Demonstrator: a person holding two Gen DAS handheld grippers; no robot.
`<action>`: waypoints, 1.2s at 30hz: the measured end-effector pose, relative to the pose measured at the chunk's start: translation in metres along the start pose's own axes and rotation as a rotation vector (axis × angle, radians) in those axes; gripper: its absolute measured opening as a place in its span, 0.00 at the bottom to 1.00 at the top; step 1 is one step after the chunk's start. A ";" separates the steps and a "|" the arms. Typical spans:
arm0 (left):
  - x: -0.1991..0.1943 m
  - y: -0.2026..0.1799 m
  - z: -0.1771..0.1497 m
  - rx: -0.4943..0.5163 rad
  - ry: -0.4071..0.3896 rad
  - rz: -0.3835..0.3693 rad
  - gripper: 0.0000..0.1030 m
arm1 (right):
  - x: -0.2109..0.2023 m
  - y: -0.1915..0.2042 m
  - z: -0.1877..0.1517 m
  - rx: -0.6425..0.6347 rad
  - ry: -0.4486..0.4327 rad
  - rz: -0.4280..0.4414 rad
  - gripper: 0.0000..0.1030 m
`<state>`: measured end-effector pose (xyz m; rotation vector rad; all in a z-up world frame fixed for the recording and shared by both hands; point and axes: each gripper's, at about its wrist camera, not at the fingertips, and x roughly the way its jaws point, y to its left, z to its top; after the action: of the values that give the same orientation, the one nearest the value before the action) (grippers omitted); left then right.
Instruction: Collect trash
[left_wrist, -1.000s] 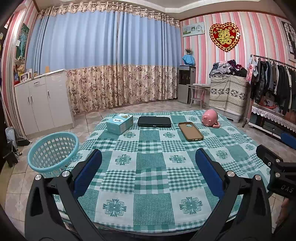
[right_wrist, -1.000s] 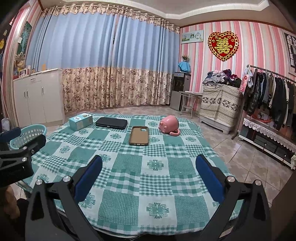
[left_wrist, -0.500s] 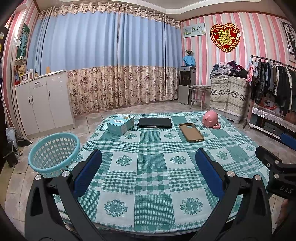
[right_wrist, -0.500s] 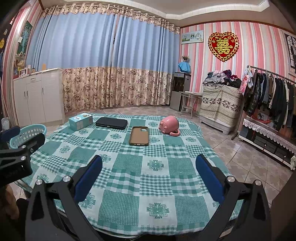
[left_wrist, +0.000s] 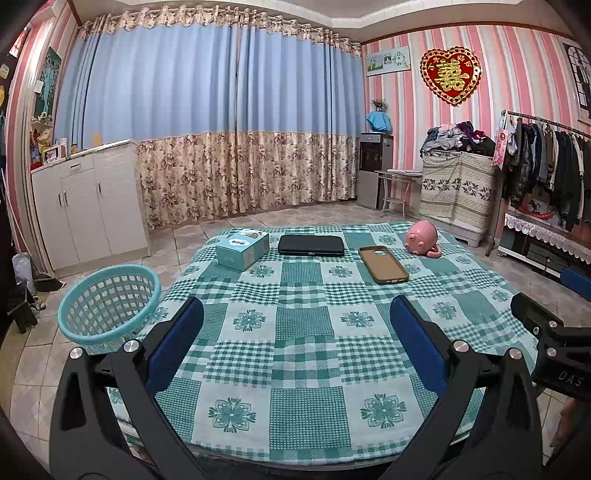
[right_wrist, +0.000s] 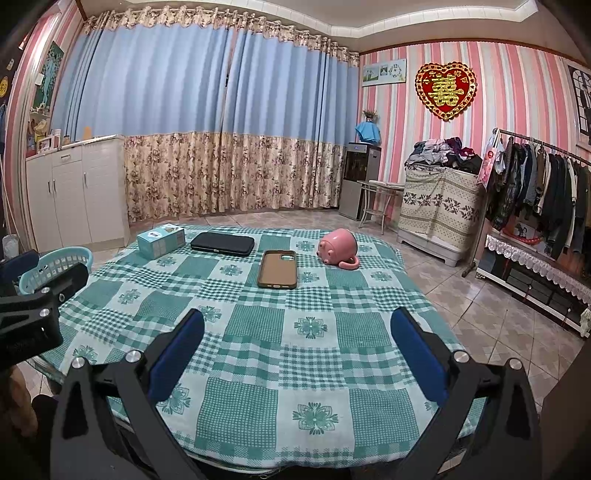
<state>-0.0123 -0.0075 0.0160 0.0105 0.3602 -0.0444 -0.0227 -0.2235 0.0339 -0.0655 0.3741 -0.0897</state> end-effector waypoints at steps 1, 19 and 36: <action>0.000 0.000 0.000 0.000 0.000 0.000 0.95 | 0.000 0.000 0.000 0.000 0.000 0.000 0.96; 0.001 0.002 0.001 0.003 -0.003 0.004 0.95 | 0.001 0.001 -0.001 -0.002 0.003 0.003 0.96; 0.007 0.008 0.004 -0.004 -0.004 0.007 0.95 | 0.001 0.000 -0.002 -0.001 0.003 0.004 0.96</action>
<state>-0.0042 0.0000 0.0171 0.0076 0.3564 -0.0371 -0.0222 -0.2233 0.0317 -0.0653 0.3774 -0.0854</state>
